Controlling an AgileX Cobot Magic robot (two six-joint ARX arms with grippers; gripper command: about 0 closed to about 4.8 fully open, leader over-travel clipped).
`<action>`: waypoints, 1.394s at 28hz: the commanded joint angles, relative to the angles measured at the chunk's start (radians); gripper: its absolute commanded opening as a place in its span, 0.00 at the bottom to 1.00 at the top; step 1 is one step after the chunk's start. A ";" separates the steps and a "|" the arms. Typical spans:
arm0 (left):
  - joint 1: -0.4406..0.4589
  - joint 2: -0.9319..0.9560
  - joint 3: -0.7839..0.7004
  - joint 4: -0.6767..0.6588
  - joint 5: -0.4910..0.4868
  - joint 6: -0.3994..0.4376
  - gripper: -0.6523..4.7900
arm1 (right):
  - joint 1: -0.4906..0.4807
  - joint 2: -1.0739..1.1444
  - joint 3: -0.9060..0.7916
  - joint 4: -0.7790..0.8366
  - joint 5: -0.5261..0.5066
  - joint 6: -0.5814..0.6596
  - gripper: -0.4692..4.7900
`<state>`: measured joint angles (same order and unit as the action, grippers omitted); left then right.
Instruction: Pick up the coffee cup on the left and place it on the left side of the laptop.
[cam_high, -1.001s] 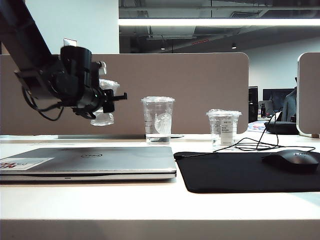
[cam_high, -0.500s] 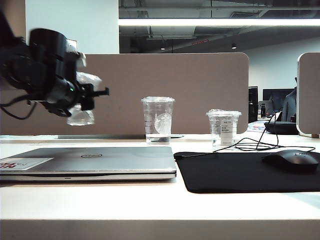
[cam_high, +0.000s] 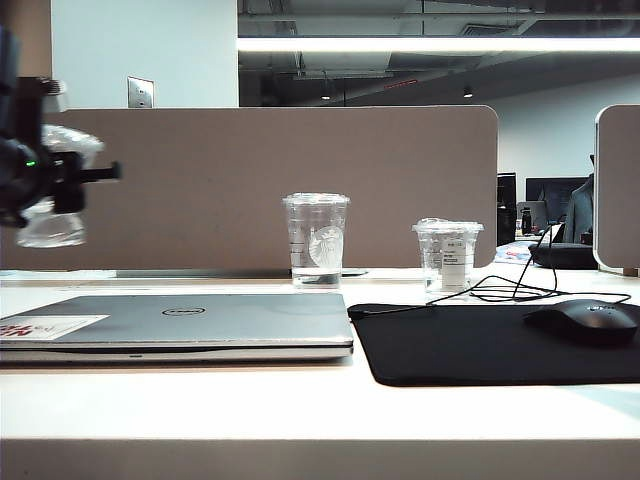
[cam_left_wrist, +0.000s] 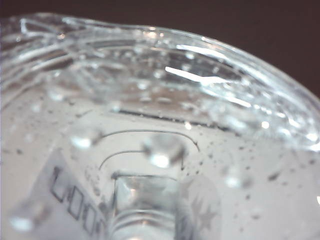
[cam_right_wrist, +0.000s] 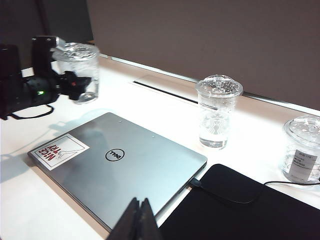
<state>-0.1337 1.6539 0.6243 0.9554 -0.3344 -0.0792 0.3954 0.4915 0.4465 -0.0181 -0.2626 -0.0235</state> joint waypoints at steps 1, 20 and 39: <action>0.028 -0.033 -0.040 0.034 -0.001 -0.002 0.38 | 0.001 -0.002 0.008 0.014 -0.003 -0.004 0.09; 0.277 -0.016 -0.186 0.149 0.298 -0.021 0.38 | 0.001 -0.002 0.008 0.012 -0.006 -0.003 0.09; 0.275 0.282 -0.111 0.348 0.400 -0.022 0.38 | 0.002 -0.002 0.008 -0.008 -0.006 -0.004 0.09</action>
<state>0.1402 1.9293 0.5068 1.2884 0.0410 -0.1051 0.3958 0.4919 0.4465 -0.0383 -0.2657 -0.0238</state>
